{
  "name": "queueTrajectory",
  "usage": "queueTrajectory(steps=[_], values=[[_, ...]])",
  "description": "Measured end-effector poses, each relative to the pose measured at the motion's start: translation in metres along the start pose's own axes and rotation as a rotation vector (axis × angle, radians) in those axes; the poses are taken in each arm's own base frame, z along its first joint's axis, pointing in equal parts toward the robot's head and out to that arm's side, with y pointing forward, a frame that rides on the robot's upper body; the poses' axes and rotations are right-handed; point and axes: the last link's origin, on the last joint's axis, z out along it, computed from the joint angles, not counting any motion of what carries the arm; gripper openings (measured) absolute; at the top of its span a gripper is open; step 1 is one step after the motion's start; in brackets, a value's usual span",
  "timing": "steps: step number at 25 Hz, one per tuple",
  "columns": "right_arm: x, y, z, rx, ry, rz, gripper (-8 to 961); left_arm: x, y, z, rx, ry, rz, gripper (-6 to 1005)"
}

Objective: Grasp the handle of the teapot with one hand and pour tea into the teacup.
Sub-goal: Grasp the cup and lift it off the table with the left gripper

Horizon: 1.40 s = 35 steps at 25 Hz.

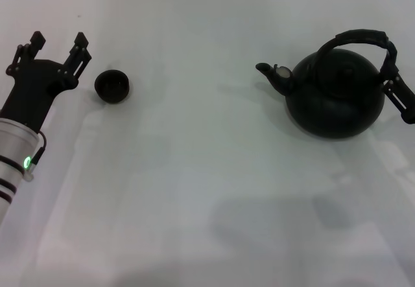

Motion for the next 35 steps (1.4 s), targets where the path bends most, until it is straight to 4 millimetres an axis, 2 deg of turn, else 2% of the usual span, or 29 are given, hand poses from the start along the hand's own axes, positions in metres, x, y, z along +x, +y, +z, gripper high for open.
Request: queueTrajectory(steps=[13,17,19,24,29,35], values=[[0.0,0.0,0.0,0.0,0.0,0.0,858,0.0,0.0,0.001,0.0,0.001,-0.004,828],[0.0,0.0,0.0,0.0,-0.001,0.0,857,0.002,-0.001,0.004,-0.018,-0.001,-0.052,828],[0.0,0.0,0.0,0.001,0.001,-0.001,857,0.005,-0.001,0.01,-0.049,-0.01,-0.071,828],[0.0,0.0,0.002,-0.004,-0.001,-0.002,857,0.018,-0.02,0.032,-0.111,-0.061,-0.171,828],[-0.002,0.001,0.006,-0.014,-0.006,-0.004,857,0.041,-0.039,0.061,-0.197,-0.168,-0.217,827],[0.0,0.0,0.008,-0.017,0.005,-0.007,858,0.073,-0.044,0.096,-0.3,-0.363,-0.164,827]])
